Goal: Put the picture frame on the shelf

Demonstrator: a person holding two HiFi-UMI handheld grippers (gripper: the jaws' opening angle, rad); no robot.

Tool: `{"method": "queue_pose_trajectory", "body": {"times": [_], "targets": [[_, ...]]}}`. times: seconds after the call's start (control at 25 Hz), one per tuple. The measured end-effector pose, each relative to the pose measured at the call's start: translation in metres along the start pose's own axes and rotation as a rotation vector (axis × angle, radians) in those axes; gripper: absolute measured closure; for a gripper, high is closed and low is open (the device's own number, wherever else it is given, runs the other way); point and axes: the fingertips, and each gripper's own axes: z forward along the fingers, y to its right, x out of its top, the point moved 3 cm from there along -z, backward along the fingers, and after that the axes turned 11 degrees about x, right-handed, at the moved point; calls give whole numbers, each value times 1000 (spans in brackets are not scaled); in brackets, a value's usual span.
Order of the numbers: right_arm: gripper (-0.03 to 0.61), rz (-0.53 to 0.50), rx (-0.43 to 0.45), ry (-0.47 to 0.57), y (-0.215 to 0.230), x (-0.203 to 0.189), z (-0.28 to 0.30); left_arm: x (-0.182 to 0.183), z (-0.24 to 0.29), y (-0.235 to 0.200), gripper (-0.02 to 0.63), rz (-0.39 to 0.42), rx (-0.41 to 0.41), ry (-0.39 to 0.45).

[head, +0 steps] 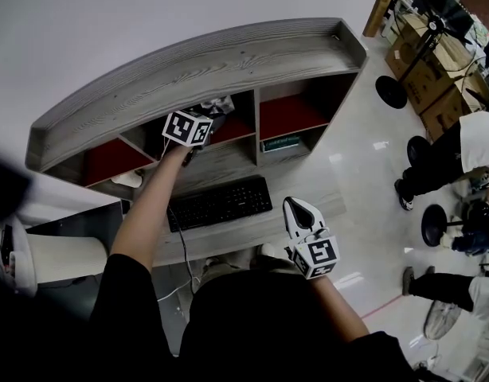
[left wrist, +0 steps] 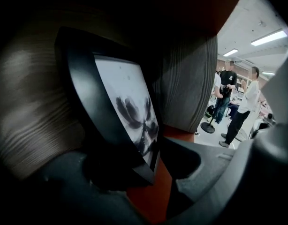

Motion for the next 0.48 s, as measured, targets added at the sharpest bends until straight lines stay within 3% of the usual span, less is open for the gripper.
{"method": "queue_pose_trajectory", "body": {"times": [0.2, 0.48], "targets": [[566, 3, -11, -10, -3, -1, -3, -3, 5, 0, 340, -20, -10, 13], [566, 11, -8, -14, -7, -7, -6, -6, -17, -17, 311, -90, 79, 92]]}}
